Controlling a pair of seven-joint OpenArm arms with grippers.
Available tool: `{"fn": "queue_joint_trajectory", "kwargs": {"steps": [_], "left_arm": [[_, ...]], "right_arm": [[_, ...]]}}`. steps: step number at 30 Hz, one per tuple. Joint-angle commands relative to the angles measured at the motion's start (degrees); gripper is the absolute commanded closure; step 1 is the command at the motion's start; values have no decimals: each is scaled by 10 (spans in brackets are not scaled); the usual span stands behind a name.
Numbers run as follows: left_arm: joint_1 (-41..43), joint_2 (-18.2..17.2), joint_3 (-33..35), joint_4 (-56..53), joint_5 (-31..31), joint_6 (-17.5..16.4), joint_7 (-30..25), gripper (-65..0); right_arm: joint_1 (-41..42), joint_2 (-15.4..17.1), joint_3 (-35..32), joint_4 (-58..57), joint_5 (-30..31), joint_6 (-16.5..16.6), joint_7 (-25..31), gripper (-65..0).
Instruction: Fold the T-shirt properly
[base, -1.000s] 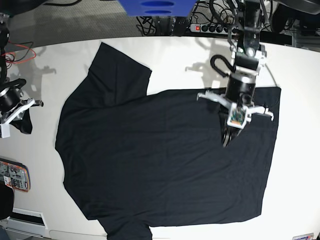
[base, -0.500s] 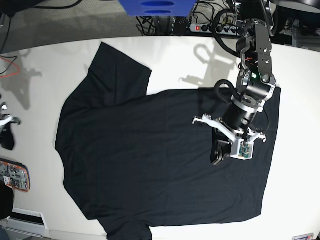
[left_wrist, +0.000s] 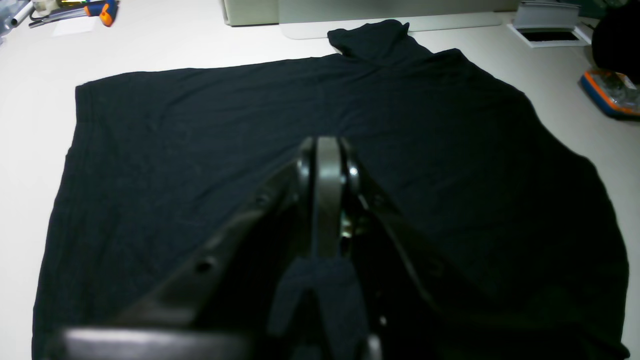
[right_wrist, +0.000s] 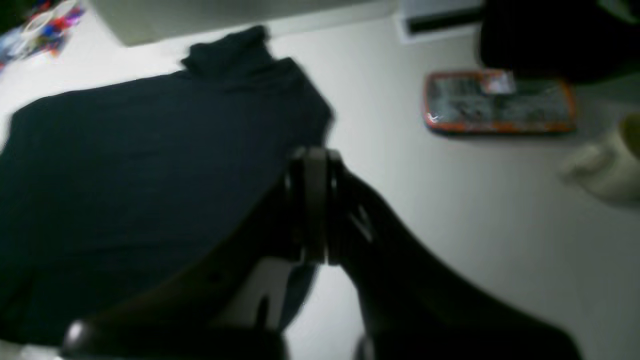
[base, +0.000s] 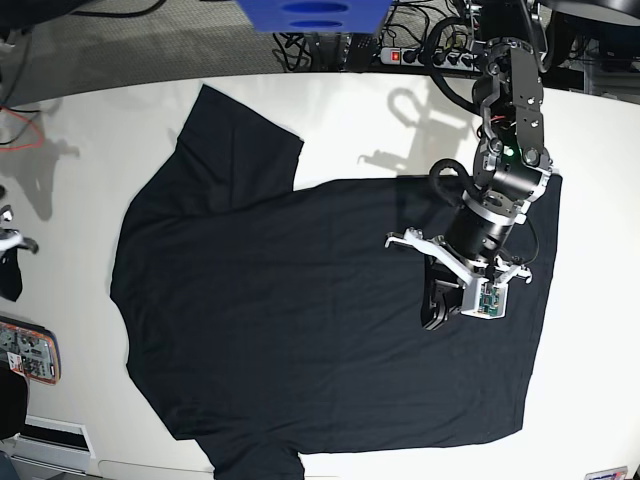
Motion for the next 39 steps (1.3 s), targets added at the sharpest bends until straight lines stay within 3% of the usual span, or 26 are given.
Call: {"fn": "queue_joint_trajectory", "kwargs": {"steps": [1, 5, 7, 9, 13, 17, 20, 26, 34, 37, 39], "left_arm": [[-7, -1, -1, 13, -5, -1, -15, 0], [-8, -1, -1, 13, -5, -1, -15, 0], [-9, -2, -1, 13, -5, -1, -15, 0], [-8, -9, -10, 13, -6, -1, -15, 0], [-14, -32, -18, 13, -30, -1, -15, 0], [-19, -61, -31, 13, -98, 0, -15, 0], [-20, -64, -60, 13, -136, -1, -13, 0], [-30, -81, -89, 13, -157, -1, -12, 0], [-35, -86, -87, 12, -154, -1, -11, 0], [-39, -86, -86, 12, -156, -2, -11, 0], [-41, -86, -86, 12, -156, -2, -11, 0]], "right_arm": [[17, 5, -27, 7, -19, -10, 19, 0], [56, -24, -176, 7, -150, -96, 31, 0], [73, -36, -237, 7, -182, -128, 27, 0], [87, -36, -288, 7, -184, -147, 27, 0], [132, -40, -350, 7, -187, -153, 26, 0], [163, -40, -375, 7, -187, -180, 26, 0], [184, -41, -397, 7, -186, -207, 26, 0], [238, -43, -448, 7, -186, -238, 26, 0], [316, -121, -454, 7, -185, -240, 33, 0], [334, -143, -454, 7, -188, -241, 81, 0], [332, -151, -453, 7, -195, -241, 150, 0]]}}
